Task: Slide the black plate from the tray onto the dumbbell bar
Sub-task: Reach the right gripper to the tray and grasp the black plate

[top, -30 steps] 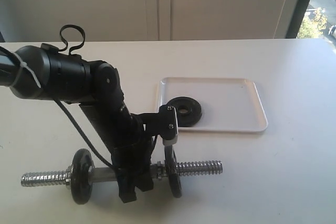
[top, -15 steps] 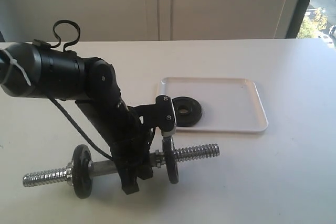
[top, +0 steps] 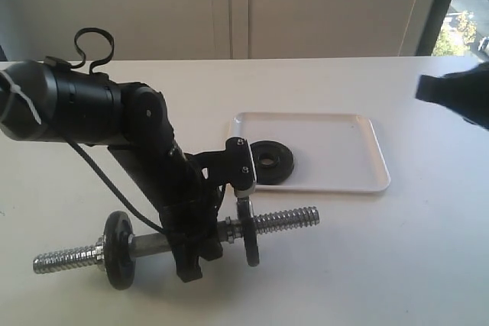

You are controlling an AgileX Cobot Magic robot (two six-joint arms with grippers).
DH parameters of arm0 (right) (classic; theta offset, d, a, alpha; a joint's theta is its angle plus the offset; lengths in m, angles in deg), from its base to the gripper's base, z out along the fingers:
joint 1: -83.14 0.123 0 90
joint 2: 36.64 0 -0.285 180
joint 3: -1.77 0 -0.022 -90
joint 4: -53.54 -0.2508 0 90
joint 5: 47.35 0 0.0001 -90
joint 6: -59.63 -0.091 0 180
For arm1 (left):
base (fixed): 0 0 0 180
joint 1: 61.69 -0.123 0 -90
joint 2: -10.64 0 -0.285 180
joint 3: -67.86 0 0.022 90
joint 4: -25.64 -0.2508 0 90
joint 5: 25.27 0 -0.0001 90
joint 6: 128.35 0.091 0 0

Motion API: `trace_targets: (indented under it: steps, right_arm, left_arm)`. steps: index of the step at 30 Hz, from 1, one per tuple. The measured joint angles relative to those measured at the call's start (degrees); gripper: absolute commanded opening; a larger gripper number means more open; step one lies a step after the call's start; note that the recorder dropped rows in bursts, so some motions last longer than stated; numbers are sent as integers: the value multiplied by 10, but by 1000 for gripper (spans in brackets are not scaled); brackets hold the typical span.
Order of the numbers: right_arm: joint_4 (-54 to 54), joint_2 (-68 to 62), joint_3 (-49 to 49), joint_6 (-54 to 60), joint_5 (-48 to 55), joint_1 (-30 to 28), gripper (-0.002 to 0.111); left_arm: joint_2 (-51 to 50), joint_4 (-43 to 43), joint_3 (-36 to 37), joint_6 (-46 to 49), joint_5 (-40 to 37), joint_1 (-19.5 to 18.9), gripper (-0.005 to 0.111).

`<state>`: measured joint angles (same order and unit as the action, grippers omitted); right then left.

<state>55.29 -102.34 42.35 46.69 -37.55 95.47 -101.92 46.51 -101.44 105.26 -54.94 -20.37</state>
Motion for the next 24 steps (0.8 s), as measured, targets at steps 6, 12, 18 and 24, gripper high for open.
trace_targets:
  steps: [6, 12, 18, 24]
  right_arm:
    - [-57, -176, -171, 185, 124, 45, 0]
    - [-277, -358, -343, 489, 292, 57, 0]
    - [-315, -492, -456, 550, 332, 60, 36]
    - [-314, -561, -489, 556, 344, 60, 105]
  left_arm:
    - [4, 4, 0, 0, 2, 0, 0]
    - [4, 6, 0, 0, 3, 0, 0]
    - [4, 7, 0, -1, 2, 0, 0]
    - [5, 7, 0, -1, 1, 0, 0]
